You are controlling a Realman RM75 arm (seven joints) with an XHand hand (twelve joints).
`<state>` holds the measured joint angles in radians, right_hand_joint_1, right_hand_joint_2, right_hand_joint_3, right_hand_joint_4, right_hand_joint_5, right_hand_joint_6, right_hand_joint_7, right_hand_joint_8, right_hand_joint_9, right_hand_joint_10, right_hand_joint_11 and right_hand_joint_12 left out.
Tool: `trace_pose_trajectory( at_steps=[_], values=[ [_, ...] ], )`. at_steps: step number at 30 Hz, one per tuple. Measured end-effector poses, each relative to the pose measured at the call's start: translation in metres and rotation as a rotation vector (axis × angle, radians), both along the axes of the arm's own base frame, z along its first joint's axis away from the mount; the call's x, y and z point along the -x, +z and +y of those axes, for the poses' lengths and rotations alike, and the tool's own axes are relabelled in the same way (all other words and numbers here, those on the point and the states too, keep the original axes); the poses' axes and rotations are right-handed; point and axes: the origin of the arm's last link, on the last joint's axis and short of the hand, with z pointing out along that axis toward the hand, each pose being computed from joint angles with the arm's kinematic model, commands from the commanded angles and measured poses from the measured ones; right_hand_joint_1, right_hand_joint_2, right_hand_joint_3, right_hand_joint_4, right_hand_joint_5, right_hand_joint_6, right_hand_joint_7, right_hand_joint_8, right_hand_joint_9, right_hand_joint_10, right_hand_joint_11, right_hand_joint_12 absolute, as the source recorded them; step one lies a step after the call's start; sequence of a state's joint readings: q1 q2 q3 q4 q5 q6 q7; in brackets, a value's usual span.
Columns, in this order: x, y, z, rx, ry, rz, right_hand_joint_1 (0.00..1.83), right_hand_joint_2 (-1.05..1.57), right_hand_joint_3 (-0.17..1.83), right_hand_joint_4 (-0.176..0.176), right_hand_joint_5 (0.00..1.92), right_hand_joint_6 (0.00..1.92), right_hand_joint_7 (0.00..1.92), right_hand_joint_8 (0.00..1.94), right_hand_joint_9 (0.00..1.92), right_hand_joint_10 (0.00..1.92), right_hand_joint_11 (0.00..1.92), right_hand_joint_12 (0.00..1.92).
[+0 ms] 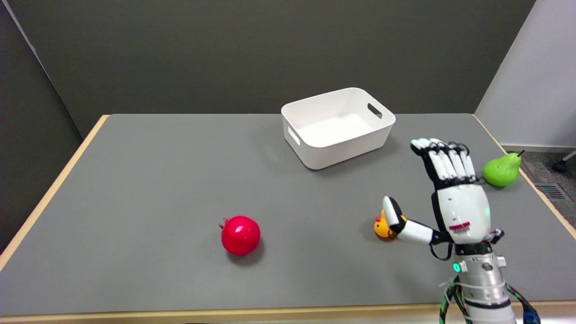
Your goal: Pick up the yellow duck.
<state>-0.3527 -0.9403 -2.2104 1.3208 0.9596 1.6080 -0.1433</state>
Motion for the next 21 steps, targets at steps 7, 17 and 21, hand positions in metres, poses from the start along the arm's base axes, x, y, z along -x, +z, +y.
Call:
trace_pose_trajectory(
  at_steps=[7, 17, 21],
  values=[
    [0.021, 0.006, 0.014, 0.053, -0.083, -0.036, 0.43, 0.52, 0.84, -0.106, 0.04, 0.11, 0.00, 0.00, 0.00, 0.00, 0.00, 0.02],
    [0.048, 0.006, 0.017, 0.065, -0.247, -0.103, 0.44, 0.57, 0.70, -0.119, 0.00, 0.03, 0.00, 0.00, 0.00, 0.00, 0.00, 0.00],
    [0.055, 0.005, 0.017, 0.062, -0.294, -0.125, 0.43, 0.57, 0.70, -0.119, 0.00, 0.03, 0.00, 0.00, 0.00, 0.00, 0.00, 0.00]
  ],
)
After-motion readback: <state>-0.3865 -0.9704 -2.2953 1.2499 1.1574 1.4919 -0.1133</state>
